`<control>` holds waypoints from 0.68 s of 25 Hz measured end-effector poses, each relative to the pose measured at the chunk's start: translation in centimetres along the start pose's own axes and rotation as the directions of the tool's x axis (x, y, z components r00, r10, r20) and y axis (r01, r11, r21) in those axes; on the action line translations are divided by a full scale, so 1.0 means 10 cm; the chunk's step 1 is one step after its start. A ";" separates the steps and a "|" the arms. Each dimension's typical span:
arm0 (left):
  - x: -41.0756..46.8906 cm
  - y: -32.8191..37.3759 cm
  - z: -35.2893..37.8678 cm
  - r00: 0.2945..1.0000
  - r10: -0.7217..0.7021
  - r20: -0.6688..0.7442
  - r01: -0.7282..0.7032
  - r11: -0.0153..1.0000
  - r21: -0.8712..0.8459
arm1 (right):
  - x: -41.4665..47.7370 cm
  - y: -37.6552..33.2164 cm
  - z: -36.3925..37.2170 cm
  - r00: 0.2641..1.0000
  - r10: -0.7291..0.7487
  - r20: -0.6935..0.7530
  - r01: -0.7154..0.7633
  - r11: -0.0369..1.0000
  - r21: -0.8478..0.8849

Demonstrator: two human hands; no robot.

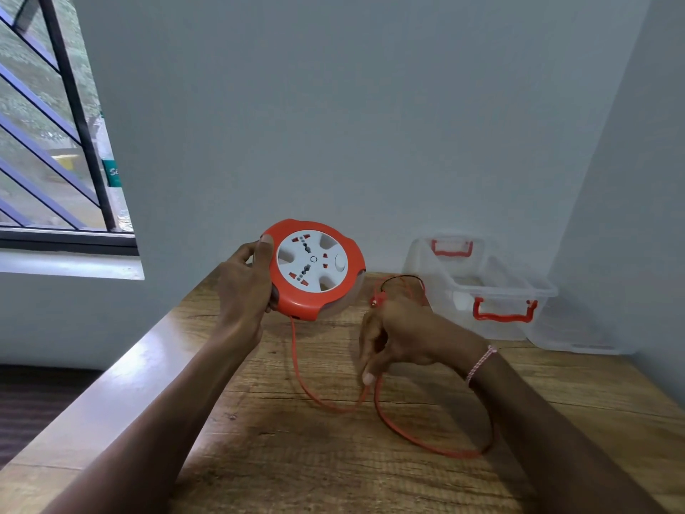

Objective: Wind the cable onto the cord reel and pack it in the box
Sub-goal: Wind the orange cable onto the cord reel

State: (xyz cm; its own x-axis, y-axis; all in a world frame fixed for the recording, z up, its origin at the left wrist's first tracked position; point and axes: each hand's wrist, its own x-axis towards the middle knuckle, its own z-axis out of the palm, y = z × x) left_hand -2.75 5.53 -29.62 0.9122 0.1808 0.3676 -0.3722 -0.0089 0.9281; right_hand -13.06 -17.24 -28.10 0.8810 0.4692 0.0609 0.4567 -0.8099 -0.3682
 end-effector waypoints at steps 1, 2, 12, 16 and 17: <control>0.00 -0.01 0.01 1.000 0.004 0.001 -0.004 1.000 0.005 | 0.04 0.01 0.05 0.999 0.032 -0.019 -0.033 0.998 -0.062; -0.01 -0.02 0.02 1.000 0.008 -0.003 -0.008 1.000 0.011 | 0.06 0.02 0.07 0.998 0.049 -0.046 -0.053 0.993 -0.101; -0.10 -0.02 0.08 0.997 0.066 0.028 -0.066 0.998 -0.005 | 0.02 -0.01 -0.07 0.682 -0.171 -0.711 0.002 0.973 -0.232; -0.19 0.10 0.08 0.973 0.218 0.075 -0.223 0.973 0.058 | 0.08 -0.08 -0.01 0.794 -0.295 -0.532 -0.126 0.776 -0.618; -0.21 0.13 0.09 0.961 0.261 0.090 -0.268 0.960 0.081 | 0.09 -0.09 0.00 0.812 -0.310 -0.494 -0.141 0.717 -0.683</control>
State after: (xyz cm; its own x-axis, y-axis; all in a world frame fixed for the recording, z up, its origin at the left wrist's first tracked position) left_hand -5.02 4.27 -29.17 0.7952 0.0832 0.6006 -0.5880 -0.1362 0.7973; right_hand -12.68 -16.12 -27.69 0.6346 0.4584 0.6223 0.2871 -0.8873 0.3609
